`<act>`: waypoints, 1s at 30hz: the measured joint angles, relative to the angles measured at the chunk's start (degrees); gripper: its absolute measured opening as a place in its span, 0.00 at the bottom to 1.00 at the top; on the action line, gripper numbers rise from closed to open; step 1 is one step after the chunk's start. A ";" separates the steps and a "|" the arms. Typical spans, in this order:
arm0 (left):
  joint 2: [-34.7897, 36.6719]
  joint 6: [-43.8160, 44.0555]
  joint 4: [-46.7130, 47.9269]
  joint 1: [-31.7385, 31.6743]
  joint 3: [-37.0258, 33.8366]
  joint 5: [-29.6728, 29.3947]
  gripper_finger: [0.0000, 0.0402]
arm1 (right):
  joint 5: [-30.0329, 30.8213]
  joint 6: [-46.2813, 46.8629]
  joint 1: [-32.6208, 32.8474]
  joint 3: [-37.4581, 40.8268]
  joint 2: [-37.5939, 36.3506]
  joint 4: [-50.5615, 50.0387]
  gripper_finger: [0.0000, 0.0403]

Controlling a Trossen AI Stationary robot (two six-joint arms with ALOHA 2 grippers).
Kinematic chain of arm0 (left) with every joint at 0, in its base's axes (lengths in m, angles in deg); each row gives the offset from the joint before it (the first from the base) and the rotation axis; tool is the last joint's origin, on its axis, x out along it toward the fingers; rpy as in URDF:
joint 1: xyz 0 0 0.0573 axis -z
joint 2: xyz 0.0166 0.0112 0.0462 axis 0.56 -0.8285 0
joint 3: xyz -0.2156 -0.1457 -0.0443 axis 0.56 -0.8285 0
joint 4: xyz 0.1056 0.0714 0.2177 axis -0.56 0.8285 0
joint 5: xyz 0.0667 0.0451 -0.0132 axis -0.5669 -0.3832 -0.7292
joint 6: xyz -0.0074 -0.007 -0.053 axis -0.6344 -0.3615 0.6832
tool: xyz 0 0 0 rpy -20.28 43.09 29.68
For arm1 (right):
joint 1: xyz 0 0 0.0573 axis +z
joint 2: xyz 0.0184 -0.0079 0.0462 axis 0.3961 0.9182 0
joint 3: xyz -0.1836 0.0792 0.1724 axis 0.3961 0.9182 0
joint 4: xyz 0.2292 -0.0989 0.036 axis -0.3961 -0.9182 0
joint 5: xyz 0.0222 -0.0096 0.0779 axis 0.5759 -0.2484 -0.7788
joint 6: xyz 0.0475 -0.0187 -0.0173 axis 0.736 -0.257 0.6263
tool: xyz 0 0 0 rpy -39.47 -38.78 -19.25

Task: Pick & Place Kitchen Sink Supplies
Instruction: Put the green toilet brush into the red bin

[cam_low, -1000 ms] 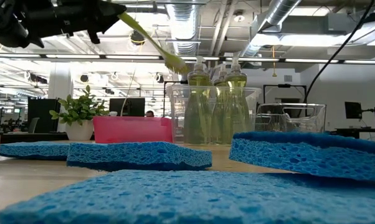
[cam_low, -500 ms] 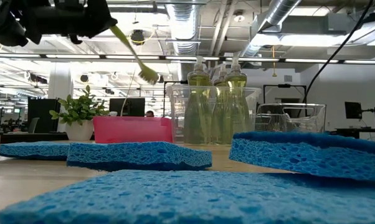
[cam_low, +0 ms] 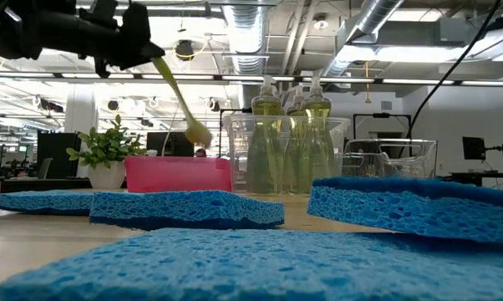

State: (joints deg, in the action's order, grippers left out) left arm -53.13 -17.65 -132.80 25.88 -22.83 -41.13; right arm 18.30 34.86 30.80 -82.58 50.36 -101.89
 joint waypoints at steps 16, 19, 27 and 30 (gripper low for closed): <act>-0.04 19.58 12.87 11.08 0.00 -6.36 0.20 | -0.02 0.18 0.00 0.00 0.02 -0.11 0.62; -0.04 19.72 12.87 11.26 0.00 -6.29 0.20 | 0.00 0.20 0.00 0.00 0.02 -0.06 0.62; -0.04 20.39 12.89 11.22 0.00 -3.64 0.25 | -0.02 0.18 0.02 0.00 0.04 0.70 0.62; -0.04 20.42 12.91 11.22 0.00 -3.56 0.31 | -0.02 0.18 0.00 0.00 0.04 0.74 0.62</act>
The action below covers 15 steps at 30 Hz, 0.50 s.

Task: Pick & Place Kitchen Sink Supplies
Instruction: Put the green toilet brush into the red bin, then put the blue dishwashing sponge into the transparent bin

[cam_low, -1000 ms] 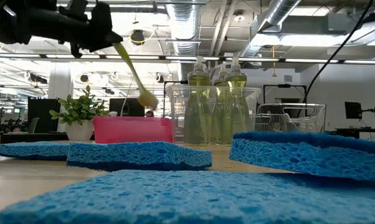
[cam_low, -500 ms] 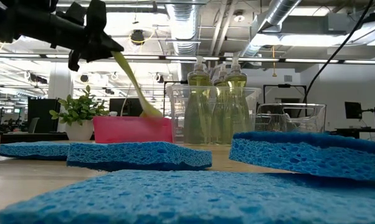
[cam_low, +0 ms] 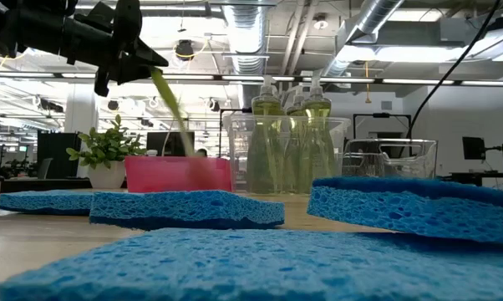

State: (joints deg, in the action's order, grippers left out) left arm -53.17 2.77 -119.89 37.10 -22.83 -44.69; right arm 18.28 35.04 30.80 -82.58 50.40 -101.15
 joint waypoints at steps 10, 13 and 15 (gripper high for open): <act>-0.02 -0.24 -0.02 -3.31 0.00 0.00 0.46 | 0.00 0.33 0.02 0.00 0.00 0.65 0.62; -0.02 -0.80 -0.02 -4.59 0.00 0.02 0.45 | 0.02 0.46 0.00 0.00 0.00 0.65 0.62; -0.02 -1.92 -0.02 -5.28 0.00 -0.01 0.44 | 0.01 0.46 0.00 0.00 0.00 0.65 0.62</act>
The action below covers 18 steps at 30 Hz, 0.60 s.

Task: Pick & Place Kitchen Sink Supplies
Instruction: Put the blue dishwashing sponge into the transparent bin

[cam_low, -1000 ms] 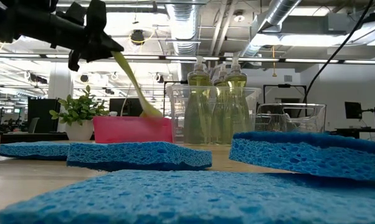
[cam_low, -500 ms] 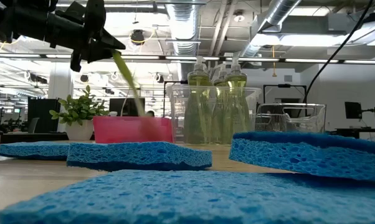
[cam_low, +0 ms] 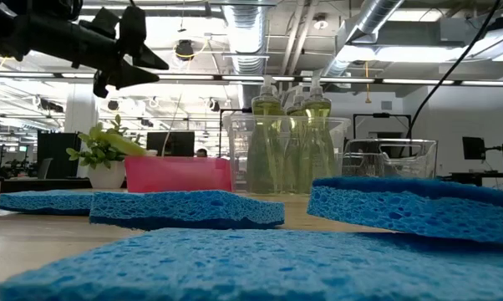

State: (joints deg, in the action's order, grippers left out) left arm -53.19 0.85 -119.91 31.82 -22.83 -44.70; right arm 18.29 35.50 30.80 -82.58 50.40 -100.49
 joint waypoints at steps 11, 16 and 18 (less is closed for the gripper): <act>-0.02 -4.40 0.03 -0.44 0.00 5.42 0.41 | -0.01 0.00 0.00 0.00 0.00 0.00 0.62; -0.02 -6.29 3.46 0.42 0.00 8.51 0.41 | 0.00 -0.01 0.00 0.00 0.00 -0.04 0.62; -0.02 -7.88 5.52 1.38 0.00 8.77 0.41 | 0.01 -0.02 0.00 0.00 0.00 -0.05 0.62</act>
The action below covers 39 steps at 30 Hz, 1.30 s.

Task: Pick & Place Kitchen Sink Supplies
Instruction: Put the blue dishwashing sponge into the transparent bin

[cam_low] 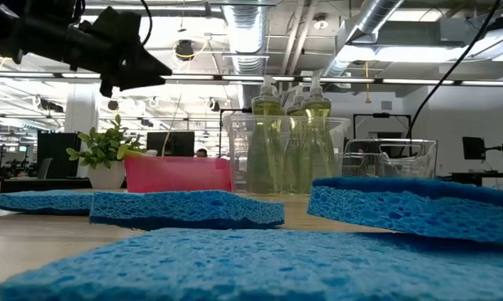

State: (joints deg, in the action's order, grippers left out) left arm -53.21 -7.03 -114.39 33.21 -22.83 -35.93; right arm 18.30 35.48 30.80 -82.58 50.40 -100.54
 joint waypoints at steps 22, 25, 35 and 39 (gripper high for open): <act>0.00 -1.04 8.58 6.87 0.00 2.52 0.41 | -0.03 3.97 0.04 3.77 -0.02 -15.43 0.62; 0.00 -1.02 8.38 6.87 0.00 6.42 0.41 | -0.02 6.00 0.43 6.50 -0.02 -15.47 0.62; 0.00 -1.00 8.13 6.87 0.00 15.69 0.41 | 1.74 11.43 1.65 12.48 0.00 -8.18 0.62; 0.00 3.28 7.19 8.05 0.00 16.86 0.41 | 5.64 11.63 4.32 13.39 -0.65 -8.06 0.62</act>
State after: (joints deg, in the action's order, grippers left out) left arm -53.21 -3.75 -107.20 41.26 -22.83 -19.07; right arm 23.94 47.11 35.11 -69.19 49.76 -108.60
